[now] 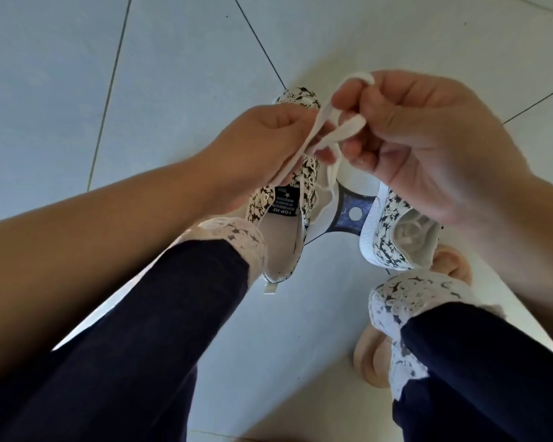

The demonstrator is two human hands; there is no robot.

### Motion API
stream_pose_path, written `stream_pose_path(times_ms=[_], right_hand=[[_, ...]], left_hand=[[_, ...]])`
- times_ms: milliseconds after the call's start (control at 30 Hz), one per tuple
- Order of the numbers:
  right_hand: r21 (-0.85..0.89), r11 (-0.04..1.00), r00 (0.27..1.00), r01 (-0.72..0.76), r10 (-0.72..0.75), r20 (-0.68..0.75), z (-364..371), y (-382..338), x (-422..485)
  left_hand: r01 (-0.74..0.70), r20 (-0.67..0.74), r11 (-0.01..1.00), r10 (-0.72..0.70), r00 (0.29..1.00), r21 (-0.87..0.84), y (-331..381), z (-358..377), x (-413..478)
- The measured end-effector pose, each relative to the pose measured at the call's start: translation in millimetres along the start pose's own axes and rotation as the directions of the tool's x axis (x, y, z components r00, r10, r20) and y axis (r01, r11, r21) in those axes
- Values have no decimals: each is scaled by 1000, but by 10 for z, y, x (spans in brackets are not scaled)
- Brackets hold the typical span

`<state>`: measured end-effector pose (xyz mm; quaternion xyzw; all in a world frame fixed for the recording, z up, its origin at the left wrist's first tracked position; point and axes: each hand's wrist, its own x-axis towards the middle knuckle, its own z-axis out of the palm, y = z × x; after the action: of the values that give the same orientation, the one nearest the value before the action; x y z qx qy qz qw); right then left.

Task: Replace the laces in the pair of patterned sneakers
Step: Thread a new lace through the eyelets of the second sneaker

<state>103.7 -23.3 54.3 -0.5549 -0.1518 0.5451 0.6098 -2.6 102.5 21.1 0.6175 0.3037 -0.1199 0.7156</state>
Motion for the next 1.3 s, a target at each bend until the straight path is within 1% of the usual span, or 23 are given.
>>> stream_pose_path(times_ms=[67,100,167,267,333,433,467,500,600,633,700,767,800,833,900,967,1000,1033,1100,1167,1200,1233,1300], right_hand=[[-111,991,993,-71,59,-104,-168,68,99],[-236,964,984,-120,86,-153,-261,144,135],[-536,810,964,-237,127,-235,-415,361,164],[-792,543,959,-279,121,-255,-497,717,179],[-852,442,959,-282,127,-252,-499,883,220],[-828,429,932,-361,153,-328,-530,1002,318],[-812,439,923,-384,159,-350,-541,1020,355],[-806,440,918,-396,172,-357,-543,1041,394],[-853,363,926,-375,194,-325,-509,1115,490],[-844,374,922,-384,198,-332,-502,1132,502],[-775,479,911,-413,210,-356,-514,1103,496],[-640,654,913,-404,245,-326,-556,1025,454],[-590,705,918,-394,281,-278,-564,995,426],[-607,698,924,-381,310,-224,-564,993,404],[-754,564,925,-337,348,-153,-516,1067,390],[-853,427,927,-299,340,-155,-429,1157,375],[-865,405,930,-297,330,-164,-409,1176,349],[-853,420,930,-311,320,-182,-411,1171,316],[-730,573,923,-373,309,-229,-449,1067,247],[-568,721,917,-398,304,-257,-494,895,220],[-547,742,921,-387,282,-270,-520,827,236],[-628,691,933,-358,230,-278,-558,797,262],[-835,463,954,-298,170,-247,-587,830,325]], left_hand=[[19,13,996,-20,1000,90,-4,-46,-9],[43,49,994,-48,998,96,-15,-69,-19],[75,194,990,-97,976,117,-38,-85,-87],[48,446,992,-96,890,118,-49,29,-195],[23,497,986,-105,861,167,-38,52,-202],[79,558,973,-191,807,218,1,-33,-215],[73,545,963,-209,812,261,7,-54,-217],[53,494,944,-218,842,327,1,-65,-207],[38,180,858,-151,972,513,-93,-50,-88],[73,51,844,-118,992,532,-138,-54,-34],[136,-158,851,-64,985,507,-205,-104,55],[147,-251,806,1,968,574,-246,-175,105],[143,-279,774,45,959,616,-262,-204,131],[137,-304,751,89,948,646,-264,-224,146],[109,-334,715,182,925,690,-283,-232,166],[62,-353,716,264,898,695,-283,-213,149],[20,-349,725,307,885,688,-282,-203,139],[-34,-336,733,352,873,679,-280,-190,123],[-129,-318,746,426,847,654,-278,-168,108],[-172,-300,763,436,848,623,-290,-155,114],[-175,-286,775,419,862,608,-302,-144,116],[-169,-264,783,392,881,598,-314,-126,119],[-170,-192,772,355,915,613,-344,-74,116]])
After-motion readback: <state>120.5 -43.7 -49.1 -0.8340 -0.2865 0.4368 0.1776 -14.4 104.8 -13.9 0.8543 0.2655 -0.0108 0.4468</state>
